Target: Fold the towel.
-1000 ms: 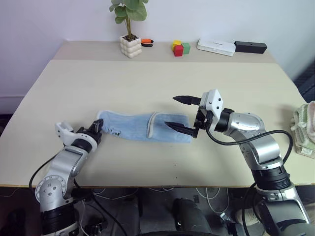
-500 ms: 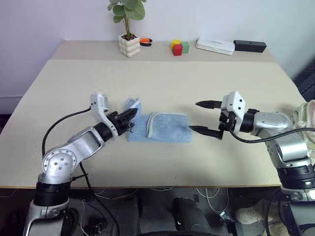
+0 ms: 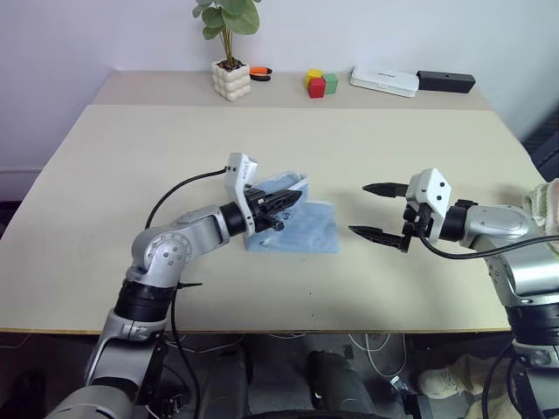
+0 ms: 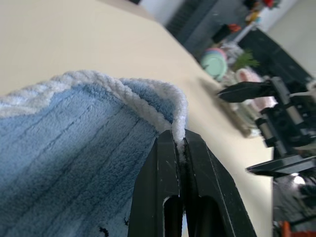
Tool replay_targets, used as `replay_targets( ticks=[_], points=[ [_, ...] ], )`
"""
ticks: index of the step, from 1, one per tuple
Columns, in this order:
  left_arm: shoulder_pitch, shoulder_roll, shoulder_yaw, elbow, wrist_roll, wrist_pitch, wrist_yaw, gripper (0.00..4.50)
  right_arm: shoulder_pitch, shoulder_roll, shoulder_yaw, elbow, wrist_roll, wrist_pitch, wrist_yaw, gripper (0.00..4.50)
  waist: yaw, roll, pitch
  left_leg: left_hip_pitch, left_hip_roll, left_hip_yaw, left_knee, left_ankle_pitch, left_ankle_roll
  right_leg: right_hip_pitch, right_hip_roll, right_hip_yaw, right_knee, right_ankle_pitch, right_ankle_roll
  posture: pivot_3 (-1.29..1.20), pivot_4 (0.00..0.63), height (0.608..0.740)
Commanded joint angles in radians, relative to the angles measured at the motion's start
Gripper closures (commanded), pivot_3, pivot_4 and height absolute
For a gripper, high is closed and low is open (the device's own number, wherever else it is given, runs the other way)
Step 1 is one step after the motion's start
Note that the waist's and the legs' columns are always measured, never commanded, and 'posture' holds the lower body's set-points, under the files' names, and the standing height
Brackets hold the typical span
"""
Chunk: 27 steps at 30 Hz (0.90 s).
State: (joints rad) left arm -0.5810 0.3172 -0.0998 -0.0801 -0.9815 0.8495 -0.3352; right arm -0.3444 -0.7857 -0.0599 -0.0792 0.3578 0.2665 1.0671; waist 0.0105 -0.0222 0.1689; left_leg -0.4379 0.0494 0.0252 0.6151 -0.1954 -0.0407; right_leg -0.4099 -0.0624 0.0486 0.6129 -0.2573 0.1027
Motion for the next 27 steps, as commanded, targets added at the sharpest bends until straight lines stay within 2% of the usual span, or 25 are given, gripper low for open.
replay_targets(
  ticks=[1, 9, 17, 21, 22, 23, 27],
  points=[
    [-0.027, -0.03, -0.035, 0.008, 0.053, 0.014, -0.06, 4.47, 0.019, -0.037, -0.05, -0.028, 0.001, -0.016, 0.002, 0.0, 0.001, 0.0, 0.0, 0.0, 0.0, 0.0, 0.0, 0.0, 0.0, 0.0, 0.0, 0.0, 0.0, 0.0, 0.0, 0.0, 0.15, 0.74],
    [-0.058, -0.101, -0.06, 0.066, 0.141, 0.019, -0.157, 4.47, 0.072, -0.07, -0.08, -0.05, 0.004, -0.018, -0.006, 0.0, 0.0, 0.0, 0.0, 0.0, 0.0, -0.001, 0.0, 0.0, 0.0, 0.0, 0.001, 0.0, 0.001, 0.0, 0.002, 0.0, 0.15, 0.74],
    [-0.091, -0.18, -0.117, 0.183, 0.308, -0.038, -0.199, 4.47, 0.104, -0.062, -0.091, -0.093, 0.014, -0.006, -0.039, 0.0, 0.002, 0.0, 0.0, 0.0, 0.0, -0.001, 0.001, 0.0, 0.0, 0.0, 0.001, 0.0, 0.001, 0.0, 0.003, 0.0, 0.15, 0.74],
    [-0.093, -0.212, -0.093, 0.207, 0.311, -0.012, -0.228, 4.47, 0.105, -0.057, -0.09, -0.107, 0.014, -0.002, -0.053, 0.0, 0.001, 0.0, 0.0, -0.001, 0.0, -0.002, 0.002, 0.0, 0.0, 0.0, 0.001, 0.0, 0.001, 0.0, 0.003, 0.0, 0.15, 0.74],
    [-0.095, -0.223, -0.088, 0.212, 0.319, -0.018, -0.224, 3.9, 0.104, -0.056, -0.09, -0.11, 0.013, -0.001, -0.055, 0.0, 0.001, 0.0, 0.0, -0.001, 0.0, -0.002, 0.002, 0.0, 0.0, 0.0, 0.001, 0.0, 0.001, 0.0, 0.003, 0.0, 0.15, 0.74],
    [-0.098, -0.234, -0.079, 0.221, 0.328, -0.025, -0.213, 3.63, 0.104, -0.055, -0.088, -0.112, 0.013, 0.001, -0.057, 0.0, 0.001, 0.0, 0.0, -0.001, 0.0, -0.002, 0.002, 0.0, 0.0, 0.0, 0.001, 0.0, 0.002, 0.0, 0.003, 0.0, 0.15, 0.74],
    [-0.1, -0.256, -0.044, 0.216, 0.309, 0.013, -0.218, 1.7, 0.095, -0.05, -0.082, -0.109, 0.012, 0.001, -0.063, 0.0, 0.001, 0.0, 0.0, -0.001, 0.0, -0.002, 0.002, 0.0, 0.0, 0.0, 0.001, 0.0, 0.002, 0.001, 0.004, 0.0, 0.15, 0.74]
  ],
)
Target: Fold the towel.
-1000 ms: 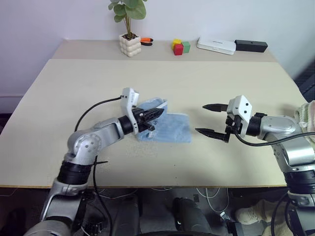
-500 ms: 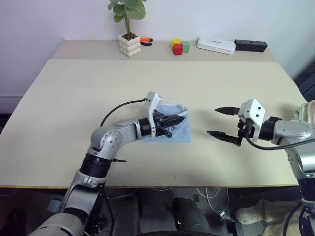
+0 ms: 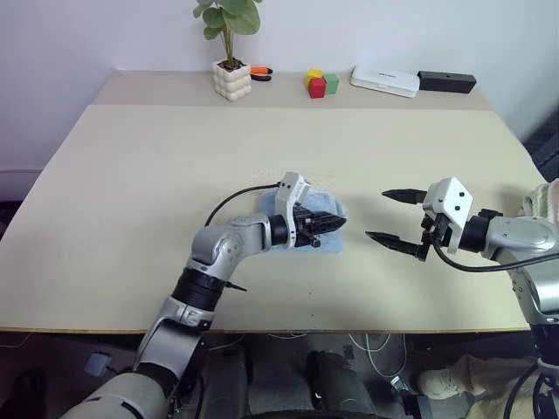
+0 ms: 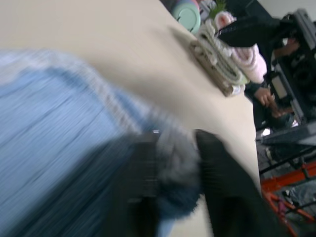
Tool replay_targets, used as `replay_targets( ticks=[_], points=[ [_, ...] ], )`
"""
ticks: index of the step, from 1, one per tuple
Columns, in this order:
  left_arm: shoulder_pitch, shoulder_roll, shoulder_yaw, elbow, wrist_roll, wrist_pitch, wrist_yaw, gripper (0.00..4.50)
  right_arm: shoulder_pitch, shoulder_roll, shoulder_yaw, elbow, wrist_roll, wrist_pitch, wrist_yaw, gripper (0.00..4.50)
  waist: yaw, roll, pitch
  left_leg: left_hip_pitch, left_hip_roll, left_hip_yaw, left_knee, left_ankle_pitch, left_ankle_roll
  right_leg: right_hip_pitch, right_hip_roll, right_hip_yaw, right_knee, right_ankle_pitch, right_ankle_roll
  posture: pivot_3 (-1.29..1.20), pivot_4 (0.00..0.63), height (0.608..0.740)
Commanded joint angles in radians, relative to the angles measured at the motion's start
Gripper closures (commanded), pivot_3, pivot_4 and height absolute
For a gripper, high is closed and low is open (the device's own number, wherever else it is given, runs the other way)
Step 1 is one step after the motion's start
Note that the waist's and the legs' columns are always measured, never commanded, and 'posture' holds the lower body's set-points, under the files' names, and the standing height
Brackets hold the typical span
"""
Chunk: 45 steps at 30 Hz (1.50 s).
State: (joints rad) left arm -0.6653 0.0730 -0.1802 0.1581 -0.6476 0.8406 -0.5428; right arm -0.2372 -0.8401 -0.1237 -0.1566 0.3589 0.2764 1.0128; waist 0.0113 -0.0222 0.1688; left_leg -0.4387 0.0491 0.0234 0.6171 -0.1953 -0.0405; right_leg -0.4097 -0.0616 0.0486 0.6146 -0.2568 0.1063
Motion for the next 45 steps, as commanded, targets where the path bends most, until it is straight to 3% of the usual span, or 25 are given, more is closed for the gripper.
replay_targets(
  ticks=[1, 3, 4, 9, 13, 16, 19, 23, 24, 26, 27, 34, 45],
  points=[
    [-0.01, -0.011, 0.042, -0.036, -0.028, 0.025, -0.02, 1.13, -0.017, 0.007, -0.016, -0.03, 0.012, -0.008, -0.01, 0.0, 0.0, 0.0, 0.0, 0.0, 0.0, 0.0, 0.0, 0.0, 0.0, 0.0, 0.0, 0.0, 0.0, 0.0, 0.0, 0.0, 0.15, 0.74],
    [-0.003, -0.016, 0.067, -0.066, -0.05, 0.042, -0.027, 0.23, -0.029, 0.015, -0.014, -0.026, 0.016, -0.008, -0.013, 0.0, -0.001, 0.0, 0.0, 0.0, 0.0, 0.0, 0.0, 0.0, 0.0, 0.0, 0.0, 0.0, 0.001, 0.0, 0.001, 0.0, 0.15, 0.74],
    [-0.002, -0.017, 0.081, -0.083, -0.062, 0.048, -0.031, 0.1, -0.037, 0.022, -0.014, -0.023, 0.021, -0.005, -0.015, 0.0, -0.001, 0.0, 0.0, 0.0, 0.0, 0.0, 0.0, 0.0, 0.0, 0.0, 0.0, 0.0, 0.001, 0.0, 0.002, 0.0, 0.15, 0.74],
    [-0.013, -0.01, 0.191, -0.195, -0.19, 0.083, -0.064, 0.1, -0.074, 0.043, -0.006, -0.002, 0.021, -0.007, -0.016, 0.0, -0.001, 0.0, 0.0, 0.0, 0.0, -0.001, 0.0, 0.0, 0.0, 0.0, 0.0, 0.0, 0.002, 0.0, 0.003, 0.0, 0.15, 0.74],
    [-0.008, 0.051, 0.259, -0.248, -0.253, 0.154, -0.04, 0.1, -0.13, 0.105, -0.013, 0.007, 0.064, 0.027, -0.05, 0.0, -0.004, 0.0, 0.0, 0.001, 0.0, -0.001, 0.001, 0.0, 0.0, 0.0, 0.001, 0.0, 0.003, 0.0, 0.004, 0.0, 0.15, 0.74],
    [-0.007, 0.096, 0.346, -0.248, -0.284, 0.155, 0.0, 0.92, -0.17, 0.172, -0.011, -0.02, 0.12, 0.085, -0.089, 0.0, -0.007, 0.0, 0.0, 0.001, 0.0, -0.001, 0.001, 0.0, 0.0, 0.0, 0.001, 0.0, 0.005, 0.001, 0.006, 0.0, 0.15, 0.74],
    [-0.001, 0.146, 0.401, -0.233, -0.254, 0.097, 0.013, 2.3, -0.182, 0.226, 0.033, -0.061, 0.127, 0.113, -0.111, 0.82, -0.007, 0.0, 0.0, 0.001, 0.0, -0.002, 0.002, 0.0, 0.0, 0.0, 0.001, 0.0, 0.006, 0.001, 0.007, 0.0, 0.15, 0.74],
    [0.022, 0.18, 0.429, -0.197, -0.221, 0.05, 0.029, 4.31, -0.208, 0.323, 0.101, -0.064, 0.091, 0.093, -0.174, 2.79, -0.003, 0.0, 0.0, 0.001, 0.0, -0.002, 0.002, 0.0, 0.0, 0.0, 0.001, 0.0, 0.006, 0.001, 0.007, 0.0, 0.15, 0.74],
    [0.031, 0.176, 0.43, -0.19, -0.213, 0.043, 0.044, 4.5, -0.223, 0.365, 0.118, -0.058, 0.085, 0.086, -0.203, 3.28, -0.005, 0.0, 0.0, 0.001, 0.0, -0.002, 0.002, 0.0, 0.0, 0.0, 0.001, 0.0, 0.006, 0.001, 0.007, 0.0, 0.15, 0.74],
    [0.047, 0.163, 0.411, -0.188, -0.188, 0.017, 0.052, 4.5, -0.24, 0.424, 0.151, -0.056, 0.055, 0.068, -0.245, 4.23, -0.005, 0.0, 0.0, 0.0, 0.0, -0.002, 0.003, 0.0, 0.0, 0.0, 0.001, 0.0, 0.007, 0.001, 0.007, 0.0, 0.15, 0.74],
    [0.052, 0.155, 0.401, -0.187, -0.177, 0.002, 0.048, 4.5, -0.246, 0.45, 0.161, -0.053, 0.045, 0.06, -0.264, 4.45, -0.003, 0.0, 0.0, 0.0, 0.0, -0.002, 0.003, 0.0, 0.0, 0.0, 0.001, 0.0, 0.008, 0.001, 0.007, 0.0, 0.15, 0.74],
    [0.068, 0.083, 0.351, -0.098, -0.076, -0.124, 0.061, 4.5, -0.27, 0.589, 0.254, 0.055, -0.108, -0.061, -0.396, 4.45, -0.001, 0.0, 0.0, 0.0, 0.0, -0.002, 0.006, 0.0, 0.0, 0.0, 0.001, 0.0, 0.011, 0.001, 0.007, 0.0, 0.15, 0.74],
    [0.111, 0.012, 0.245, 0.059, 0.082, -0.289, 0.012, 4.5, -0.178, 0.65, 0.26, 0.389, -0.325, -0.316, -0.63, 4.45, -0.009, 0.0, 0.0, 0.0, 0.0, -0.001, 0.006, 0.0, 0.0, -0.002, 0.001, 0.0, 0.014, 0.001, 0.007, 0.0, 0.15, 0.74]
  ],
)
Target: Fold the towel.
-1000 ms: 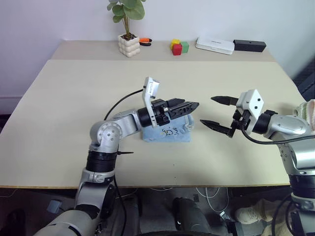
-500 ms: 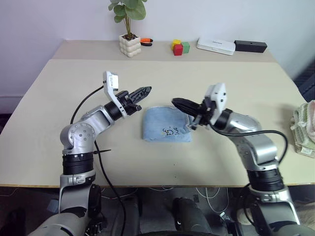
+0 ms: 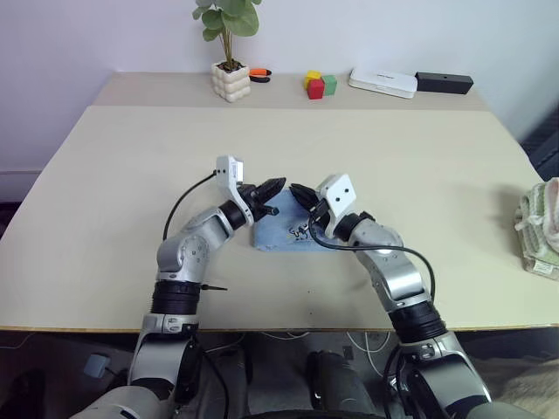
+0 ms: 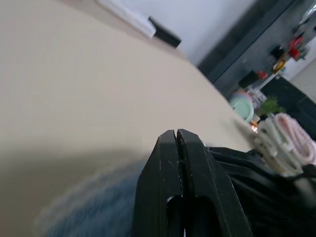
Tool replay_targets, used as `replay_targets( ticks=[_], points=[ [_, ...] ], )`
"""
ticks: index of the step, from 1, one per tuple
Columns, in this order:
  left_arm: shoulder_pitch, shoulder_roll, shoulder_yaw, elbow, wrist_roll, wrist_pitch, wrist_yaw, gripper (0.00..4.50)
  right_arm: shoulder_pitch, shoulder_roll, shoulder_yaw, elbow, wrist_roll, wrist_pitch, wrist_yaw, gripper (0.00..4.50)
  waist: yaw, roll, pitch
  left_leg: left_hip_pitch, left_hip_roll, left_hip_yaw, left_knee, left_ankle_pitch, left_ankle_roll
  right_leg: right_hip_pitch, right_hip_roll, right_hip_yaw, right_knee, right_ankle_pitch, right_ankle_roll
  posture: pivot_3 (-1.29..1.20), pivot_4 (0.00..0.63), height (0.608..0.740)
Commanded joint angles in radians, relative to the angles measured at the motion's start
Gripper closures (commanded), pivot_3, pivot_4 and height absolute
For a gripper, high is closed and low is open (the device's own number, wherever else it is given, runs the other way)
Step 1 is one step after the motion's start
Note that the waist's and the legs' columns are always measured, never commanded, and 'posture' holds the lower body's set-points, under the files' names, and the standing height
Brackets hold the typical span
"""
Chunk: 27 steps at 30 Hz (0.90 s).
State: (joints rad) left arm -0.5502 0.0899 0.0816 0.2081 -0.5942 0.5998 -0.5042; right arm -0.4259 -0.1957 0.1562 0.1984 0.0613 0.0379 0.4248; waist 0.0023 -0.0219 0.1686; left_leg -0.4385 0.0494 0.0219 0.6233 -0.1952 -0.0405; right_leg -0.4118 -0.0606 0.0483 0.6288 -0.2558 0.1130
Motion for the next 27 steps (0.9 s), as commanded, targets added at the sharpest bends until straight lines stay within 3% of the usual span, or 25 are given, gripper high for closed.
replay_targets(
  ticks=[1, 15, 27],
  points=[
    [0.0, -0.006, -0.022, 0.017, 0.039, -0.06, -0.034, 4.5, 0.026, 0.008, -0.019, 0.053, -0.033, -0.096, -0.046, 4.45, 0.0, 0.0, 0.0, 0.0, 0.0, 0.0, 0.0, 0.0, 0.0, 0.0, 0.0, 0.0, 0.0, 0.0, 0.0, 0.0, 0.15, 0.74],
    [0.048, 0.034, 0.011, 0.101, 0.093, -0.145, -0.063, 4.5, 0.156, -0.043, -0.039, -0.013, -0.049, -0.126, -0.044, 4.45, 0.004, 0.0, 0.0, 0.002, 0.0, 0.0, 0.0, 0.0, 0.0, 0.002, 0.0, 0.0, 0.0, -0.001, -0.001, 0.0, 0.15, 0.74],
    [0.046, 0.065, 0.044, 0.063, 0.08, -0.128, -0.067, 4.5, 0.097, -0.062, -0.164, -0.061, 0.026, 0.046, -0.084, 4.45, 0.004, 0.0, 0.0, 0.002, 0.0, 0.0, 0.001, 0.0, 0.0, 0.003, 0.0, 0.0, 0.001, -0.001, -0.001, 0.0, 0.15, 0.74]
  ],
)
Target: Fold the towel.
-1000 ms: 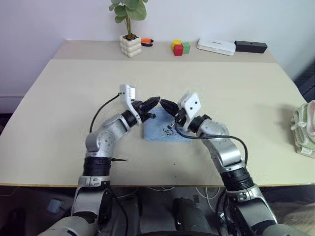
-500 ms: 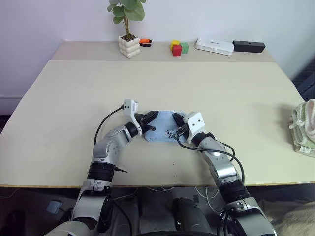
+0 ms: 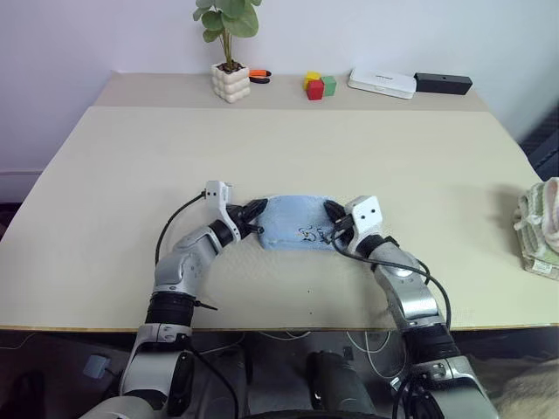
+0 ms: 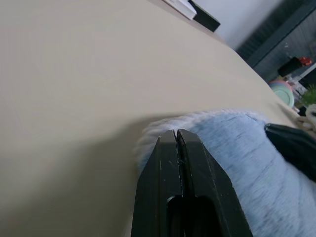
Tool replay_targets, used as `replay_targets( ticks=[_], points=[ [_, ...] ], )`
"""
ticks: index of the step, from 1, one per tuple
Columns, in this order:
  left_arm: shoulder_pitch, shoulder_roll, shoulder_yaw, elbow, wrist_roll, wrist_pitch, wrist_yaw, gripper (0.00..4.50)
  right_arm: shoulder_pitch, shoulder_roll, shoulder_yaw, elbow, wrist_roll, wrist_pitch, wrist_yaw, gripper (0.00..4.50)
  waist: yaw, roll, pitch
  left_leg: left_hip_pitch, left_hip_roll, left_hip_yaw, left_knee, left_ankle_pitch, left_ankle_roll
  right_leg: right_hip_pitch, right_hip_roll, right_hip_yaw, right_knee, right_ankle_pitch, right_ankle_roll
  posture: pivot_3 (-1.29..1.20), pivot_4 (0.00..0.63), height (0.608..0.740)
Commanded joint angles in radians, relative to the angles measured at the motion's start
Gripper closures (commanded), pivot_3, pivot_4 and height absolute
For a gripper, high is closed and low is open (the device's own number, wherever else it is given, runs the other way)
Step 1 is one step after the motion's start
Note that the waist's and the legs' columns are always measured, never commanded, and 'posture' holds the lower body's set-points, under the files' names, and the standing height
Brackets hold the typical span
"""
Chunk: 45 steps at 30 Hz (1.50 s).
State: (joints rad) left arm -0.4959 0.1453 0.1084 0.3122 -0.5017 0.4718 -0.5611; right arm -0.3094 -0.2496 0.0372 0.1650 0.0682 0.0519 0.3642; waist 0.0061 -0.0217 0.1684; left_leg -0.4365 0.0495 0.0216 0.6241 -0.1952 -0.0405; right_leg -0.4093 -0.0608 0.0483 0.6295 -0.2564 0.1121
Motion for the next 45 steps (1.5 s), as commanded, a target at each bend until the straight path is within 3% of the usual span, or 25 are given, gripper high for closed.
replay_targets(
  ticks=[1, 4, 7, 10, 14, 17, 23, 31, 35, 38, 39, 42, 45],
  points=[
    [-0.009, 0.016, 0.023, -0.044, -0.015, 0.002, -0.012, 4.5, -0.024, -0.007, -0.054, -0.031, 0.026, 0.048, -0.028, 4.45, -0.001, 0.0, 0.0, 0.0, 0.0, 0.0, 0.0, 0.0, 0.0, 0.0, 0.0, 0.0, 0.0, 0.0, 0.0, 0.0, 0.15, 0.74],
    [-0.008, 0.05, 0.043, -0.051, -0.028, 0.01, -0.034, 4.5, -0.035, -0.007, -0.064, -0.053, 0.062, 0.088, 0.005, 4.45, -0.004, 0.0, 0.0, 0.0, 0.0, 0.0, 0.0, 0.0, 0.0, 0.0, 0.0, 0.0, 0.0, 0.0, 0.0, 0.0, 0.15, 0.74],
    [-0.001, 0.1, 0.064, -0.081, -0.05, 0.024, -0.076, 3.69, -0.035, -0.013, -0.074, -0.116, 0.138, 0.103, 0.083, 4.5, -0.017, 0.0, 0.0, 0.0, 0.0, 0.0, -0.001, 0.0, 0.0, -0.001, 0.0, 0.0, 0.0, 0.0, 0.001, 0.0, 0.15, 0.74],
    [0.013, 0.171, 0.085, -0.135, -0.103, 0.08, -0.157, 2.21, -0.05, -0.057, -0.095, -0.183, 0.194, 0.159, 0.141, 3.63, -0.021, 0.0, 0.0, 0.0, 0.0, 0.0, -0.002, 0.0, 0.0, -0.001, 0.0, 0.0, 0.001, 0.0, 0.002, 0.0, 0.15, 0.74],
    [0.036, 0.324, 0.105, -0.216, -0.18, 0.163, -0.325, 0.09, -0.062, -0.193, -0.074, -0.272, 0.174, 0.03, 0.298, 1.66, -0.02, 0.001, 0.0, 0.0, 0.0, 0.0, -0.002, 0.0, 0.0, -0.002, 0.0, 0.0, 0.001, 0.0, 0.002, 0.0, 0.15, 0.74],
    [0.059, 0.43, 0.11, -0.242, -0.209, 0.205, -0.431, 0.0, -0.04, -0.254, -0.052, -0.331, 0.173, -0.024, 0.365, 0.16, -0.021, 0.001, 0.0, 0.0, 0.001, 0.0, -0.003, 0.0, 0.0, -0.002, 0.0, 0.0, 0.001, -0.002, -0.001, 0.0, 0.15, 0.74],
    [0.096, 0.551, 0.114, -0.266, -0.197, 0.19, -0.554, 0.0, 0.037, -0.36, 0.014, -0.432, 0.068, -0.117, 0.441, 0.07, -0.018, 0.001, 0.0, 0.0, 0.001, 0.001, -0.003, 0.0, 0.0, -0.002, -0.001, 0.0, 0.0, -0.002, -0.001, 0.0, 0.15, 0.74],
    [0.146, 0.637, 0.126, -0.247, -0.186, 0.135, -0.681, 0.0, 0.155, -0.397, 0.032, -0.494, 0.074, -0.099, 0.471, 0.07, -0.015, 0.0, 0.0, 0.0, 0.001, 0.001, -0.003, 0.0, 0.0, -0.002, -0.001, 0.0, 0.0, -0.003, -0.002, 0.0, 0.15, 0.74],
    [0.139, 0.619, 0.132, -0.246, -0.191, 0.123, -0.662, 0.0, 0.148, -0.233, -0.145, -0.563, 0.524, 0.435, 0.221, 0.07, -0.018, 0.0, 0.0, 0.0, 0.002, 0.001, -0.002, 0.0, 0.0, -0.002, -0.001, 0.0, 0.0, -0.003, -0.003, 0.0, 0.15, 0.74],
    [0.147, 0.612, 0.144, -0.256, -0.206, 0.125, -0.659, 0.0, 0.179, -0.227, -0.226, -0.653, 0.739, 0.623, 0.148, 0.07, -0.015, 0.0, 0.0, 0.0, 0.002, 0.001, -0.002, 0.0, 0.0, -0.002, -0.002, 0.0, 0.001, -0.002, -0.003, 0.0, 0.15, 0.74],
    [0.15, 0.612, 0.153, -0.26, -0.215, 0.13, -0.656, 0.0, 0.194, -0.228, -0.275, -0.648, 0.886, 0.728, 0.056, 0.07, -0.016, 0.0, 0.0, 0.0, 0.002, 0.001, -0.003, 0.0, 0.0, -0.002, -0.002, 0.0, 0.001, -0.002, -0.003, 0.0, 0.15, 0.74],
    [0.156, 0.62, 0.18, -0.241, -0.231, 0.141, -0.66, 0.0, 0.294, -0.2, -0.395, -0.582, 1.266, 0.886, -0.294, 0.07, -0.016, -0.001, 0.0, 0.0, 0.002, 0.001, -0.003, 0.0, 0.0, -0.002, -0.002, 0.0, 0.0, -0.002, -0.003, 0.0, 0.15, 0.74],
    [0.161, 0.609, 0.174, -0.216, -0.218, 0.119, -0.666, 0.0, 0.311, -0.24, -0.397, -0.581, 1.54, 0.889, -0.453, 0.07, -0.02, 0.0, 0.0, 0.0, 0.002, 0.002, -0.004, 0.0, 0.0, -0.003, -0.003, 0.0, 0.0, -0.003, -0.003, 0.0, 0.15, 0.74]
  ],
)
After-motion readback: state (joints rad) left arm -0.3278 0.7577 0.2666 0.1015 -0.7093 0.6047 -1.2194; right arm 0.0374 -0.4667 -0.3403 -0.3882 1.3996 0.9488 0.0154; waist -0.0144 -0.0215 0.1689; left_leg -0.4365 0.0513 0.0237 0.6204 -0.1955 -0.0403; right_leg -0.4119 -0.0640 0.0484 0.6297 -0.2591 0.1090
